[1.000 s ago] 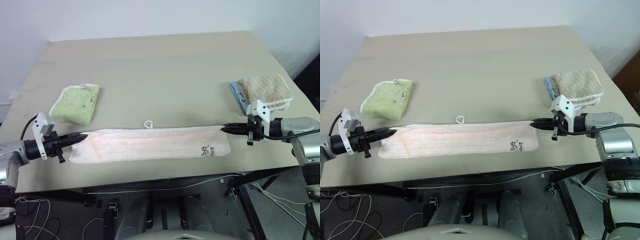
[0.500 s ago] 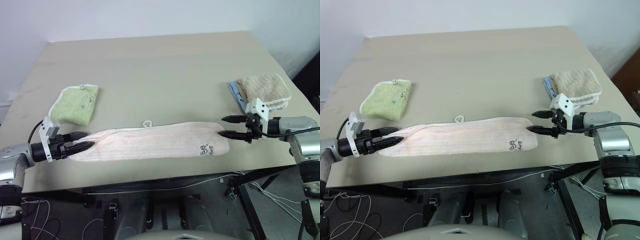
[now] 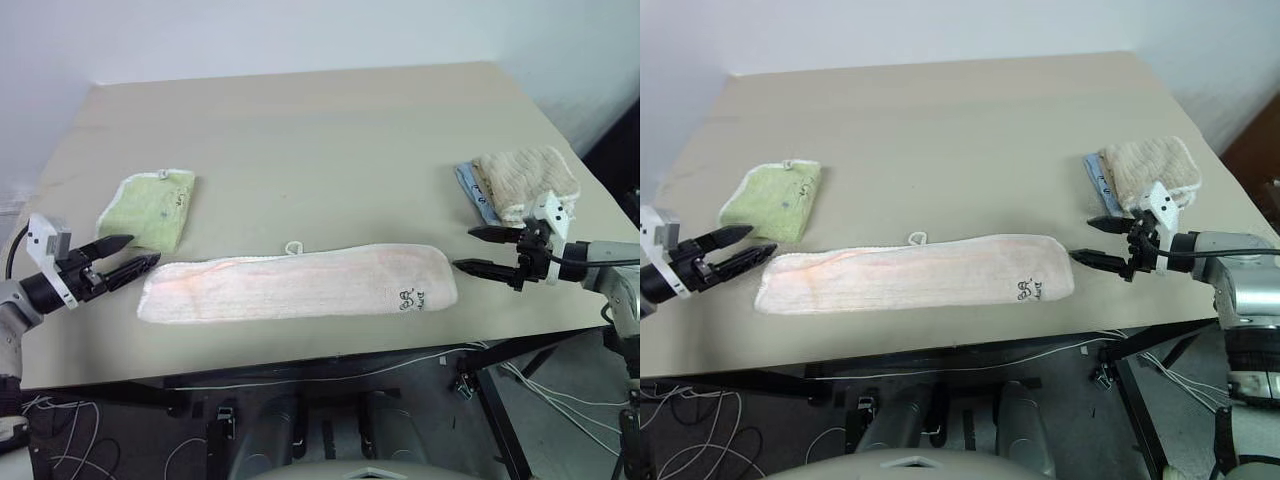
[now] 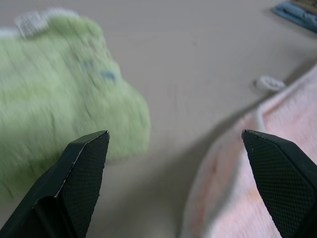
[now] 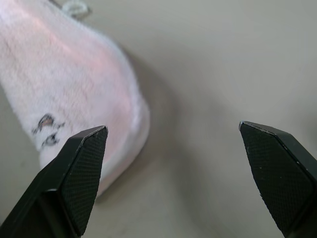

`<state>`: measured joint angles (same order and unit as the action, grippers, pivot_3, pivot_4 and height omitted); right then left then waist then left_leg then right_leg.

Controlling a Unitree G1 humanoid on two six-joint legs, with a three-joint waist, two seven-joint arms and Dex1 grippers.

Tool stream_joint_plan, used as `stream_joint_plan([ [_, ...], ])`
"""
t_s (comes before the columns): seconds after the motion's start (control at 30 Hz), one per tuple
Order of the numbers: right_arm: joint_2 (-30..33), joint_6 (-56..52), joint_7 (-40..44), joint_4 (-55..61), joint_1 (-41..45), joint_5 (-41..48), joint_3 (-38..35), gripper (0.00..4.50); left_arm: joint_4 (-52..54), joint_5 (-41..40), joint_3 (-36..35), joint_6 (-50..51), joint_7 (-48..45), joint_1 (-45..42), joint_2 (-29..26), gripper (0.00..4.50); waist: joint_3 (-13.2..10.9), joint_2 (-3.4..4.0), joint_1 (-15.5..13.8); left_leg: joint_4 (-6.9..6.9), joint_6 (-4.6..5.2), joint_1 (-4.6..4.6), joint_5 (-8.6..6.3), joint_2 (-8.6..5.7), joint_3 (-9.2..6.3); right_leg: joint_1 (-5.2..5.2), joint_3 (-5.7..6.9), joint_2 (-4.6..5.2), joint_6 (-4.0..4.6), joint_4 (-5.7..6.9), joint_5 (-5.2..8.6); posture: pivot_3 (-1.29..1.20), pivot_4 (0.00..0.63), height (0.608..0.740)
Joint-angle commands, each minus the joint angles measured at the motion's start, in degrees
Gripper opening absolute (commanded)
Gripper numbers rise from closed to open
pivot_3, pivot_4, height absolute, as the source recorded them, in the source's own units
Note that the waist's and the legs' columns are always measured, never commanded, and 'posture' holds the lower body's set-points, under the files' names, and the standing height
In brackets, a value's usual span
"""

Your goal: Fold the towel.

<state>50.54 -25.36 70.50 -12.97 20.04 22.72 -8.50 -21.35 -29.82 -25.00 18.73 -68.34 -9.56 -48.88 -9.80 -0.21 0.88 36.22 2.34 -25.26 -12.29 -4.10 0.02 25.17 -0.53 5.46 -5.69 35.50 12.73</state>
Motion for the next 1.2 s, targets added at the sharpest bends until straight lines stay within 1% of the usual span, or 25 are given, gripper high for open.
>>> stream_joint_plan([
  [0.03, 0.7, -3.3, -1.4, 4.8, -1.3, 3.0, -3.2, 4.48, 4.2, -2.0, -1.3, 1.5, 0.6, 0.3, 0.0, 4.50, 0.0, -0.01, -0.1, 0.02, 0.00, 0.00, 0.00, 0.00, 0.00, -0.01, 0.00, 0.00, 0.02, 0.01, 0.01, 0.00, 0.150, 0.740],
  [0.2, 1.7, -9.8, -2.4, 11.8, -6.2, 7.9, -7.5, 4.48, 15.0, -9.3, -2.8, 9.1, -1.9, 5.0, 0.0, 4.50, 0.0, -0.02, -0.3, 0.04, 0.01, 0.00, 0.00, 0.00, 0.00, -0.09, 0.01, 0.04, 0.14, -0.03, 0.08, 0.00, 0.150, 0.740],
  [0.27, 1.9, -12.9, -3.7, 13.8, -7.7, 9.4, -8.7, 4.48, 19.4, -15.8, -4.4, 16.9, -2.8, 7.0, -0.8, 4.50, 0.0, -0.03, -0.2, 0.03, 0.01, 0.00, -0.01, 0.00, 0.00, -0.09, 0.00, 0.03, 0.14, -0.05, 0.08, 0.00, 0.150, 0.740],
  [0.33, 2.1, -16.8, -5.3, 15.3, -8.4, 11.0, -9.7, 4.48, 22.3, -18.4, -4.8, 20.9, -3.1, 8.7, -1.6, 4.50, 0.0, -0.02, -0.1, 0.02, 0.01, 0.00, -0.01, 0.01, 0.00, -0.08, 0.00, 0.03, 0.17, -0.04, 0.10, 0.00, 0.150, 0.740],
  [0.4, 2.7, -25.6, -8.2, 16.6, -8.1, 14.6, -11.7, 4.48, 25.3, -16.4, -3.2, 19.7, -3.5, 11.4, -2.1, 4.50, 0.0, 0.03, 0.1, 0.02, 0.01, 0.02, -0.01, 0.01, 0.00, -0.07, -0.01, 0.02, 0.19, -0.02, 0.11, 0.00, 0.150, 0.740],
  [0.47, 3.3, -34.3, -10.7, 18.6, -8.9, 18.8, -14.7, 4.48, 29.4, -16.0, -1.9, 18.5, -2.9, 12.3, -1.2, 4.50, 0.1, 0.08, -0.1, 0.01, 0.01, 0.06, -0.01, 0.01, 0.00, -0.09, -0.04, 0.02, 0.22, -0.01, 0.13, 0.00, 0.150, 0.740],
  [0.53, 2.5, -40.0, -13.1, 20.8, -10.0, 22.9, -18.5, 4.48, 33.8, -15.1, 0.2, 16.5, -2.7, 12.5, -0.3, 4.50, 0.1, 0.05, -0.4, 0.00, 0.01, 0.05, -0.01, 0.01, 0.00, -0.10, -0.04, 0.04, 0.24, -0.02, 0.14, 0.00, 0.150, 0.740],
  [0.6, 0.6, -43.4, -16.0, 22.0, -10.0, 26.1, -21.9, 4.48, 36.5, -15.2, 1.8, 16.1, -2.0, 12.4, 0.5, 4.50, 0.1, 0.06, -0.6, -0.01, 0.01, 0.05, -0.01, 0.02, 0.00, -0.16, -0.01, 0.06, 0.25, -0.08, 0.14, 0.00, 0.150, 0.740],
  [0.7, -4.5, -47.1, -22.1, 23.2, -11.9, 29.8, -27.0, 4.48, 39.8, -15.4, 6.9, 15.9, 1.4, 9.2, 4.3, 4.50, 0.1, 0.00, -0.6, 0.01, 0.03, 0.10, -0.02, 0.02, 0.00, -0.31, 0.00, 0.05, 0.24, -0.23, 0.14, 0.00, 0.150, 0.740],
  [0.8, -7.0, -53.0, -26.4, 23.6, -12.6, 33.8, -30.1, 4.48, 40.9, -15.0, 10.1, 15.5, 2.6, 7.3, 6.7, 4.50, 0.2, 0.00, -0.6, 0.03, 0.03, 0.13, -0.02, 0.01, 0.00, -0.36, 0.00, 0.05, 0.23, -0.25, 0.13, 0.00, 0.150, 0.740],
  [0.9, -7.3, -60.4, -28.5, 22.8, -13.8, 37.4, -31.6, 4.48, 40.8, -15.9, 12.1, 16.3, 3.7, 5.3, 8.4, 4.50, 0.2, 0.00, -0.4, 0.02, 0.05, 0.13, -0.01, 0.01, 0.00, -0.33, 0.00, 0.03, 0.22, -0.24, 0.12, 0.00, 0.150, 0.740],
  [1.0, -8.9, -65.7, -30.6, 21.6, -15.1, 40.3, -32.6, 4.48, 39.7, -14.1, 15.0, 14.9, 3.5, 4.0, 9.4, 4.50, 0.2, 0.03, -0.3, 0.01, 0.07, 0.17, 0.01, 0.03, 0.00, -0.36, 0.00, 0.01, 0.22, -0.24, 0.13, 0.00, 0.150, 0.740],
  [1.1, -11.3, -67.1, -33.6, 21.3, -16.4, 42.3, -33.1, 4.48, 38.2, -11.9, 17.5, 13.0, 3.1, 3.0, 10.1, 4.50, 0.2, 0.03, -0.3, 0.02, 0.08, 0.25, 0.01, 0.03, 0.00, -0.48, 0.00, 0.02, 0.22, -0.26, 0.13, 0.00, 0.150, 0.740],
  [1.2, -12.9, -67.1, -36.5, 22.0, -17.5, 44.5, -33.0, 4.48, 37.3, -11.3, 18.4, 12.4, 2.8, 2.3, 10.4, 4.50, 0.2, 0.03, -0.3, 0.02, 0.07, 0.32, 0.00, 0.02, 0.00, -0.56, 0.00, 0.02, 0.22, -0.28, 0.13, 0.00, 0.150, 0.740],
])
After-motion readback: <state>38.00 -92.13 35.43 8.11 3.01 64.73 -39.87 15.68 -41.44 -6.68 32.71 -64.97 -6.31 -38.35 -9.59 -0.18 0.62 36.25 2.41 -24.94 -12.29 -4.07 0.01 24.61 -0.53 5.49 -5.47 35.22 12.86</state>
